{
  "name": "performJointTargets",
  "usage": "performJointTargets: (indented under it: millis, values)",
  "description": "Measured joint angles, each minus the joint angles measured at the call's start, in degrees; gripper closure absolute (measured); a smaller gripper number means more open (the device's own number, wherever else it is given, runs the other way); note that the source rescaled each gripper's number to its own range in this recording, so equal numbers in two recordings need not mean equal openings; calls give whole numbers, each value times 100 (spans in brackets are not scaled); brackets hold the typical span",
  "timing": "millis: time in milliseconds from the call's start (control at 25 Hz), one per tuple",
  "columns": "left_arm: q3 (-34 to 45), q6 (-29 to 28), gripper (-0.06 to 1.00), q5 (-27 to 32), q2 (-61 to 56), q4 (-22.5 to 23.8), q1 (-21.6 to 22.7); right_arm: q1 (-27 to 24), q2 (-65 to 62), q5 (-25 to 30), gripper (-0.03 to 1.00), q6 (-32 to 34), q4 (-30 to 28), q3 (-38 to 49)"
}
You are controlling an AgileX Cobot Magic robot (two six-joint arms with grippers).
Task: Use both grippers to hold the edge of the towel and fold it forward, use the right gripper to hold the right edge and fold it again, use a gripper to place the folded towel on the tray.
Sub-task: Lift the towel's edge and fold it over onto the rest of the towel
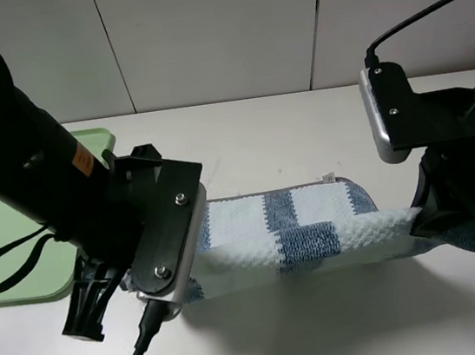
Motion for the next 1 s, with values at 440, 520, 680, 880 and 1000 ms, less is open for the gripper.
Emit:
performJointTargets:
  millis: [440, 520, 680, 880, 1000]
  values:
    - [0, 0, 94, -812, 679, 64, 240, 0, 329, -643, 97, 0, -709, -4]
    - [0, 0, 94, -924, 796, 64, 282, 0, 546, -774, 97, 0, -837, -4]
    - [11, 0, 94, -1151, 911, 78, 379, 0, 944, -1024, 97, 0, -1001, -62]
    - [37, 0, 94, -1426, 932, 82, 707, 0, 1449, -1178, 97, 0, -1121, -354]
    - [37, 0, 94, -1519, 932, 82, 916, 0, 1721, -1326, 97, 0, -1140, -506]
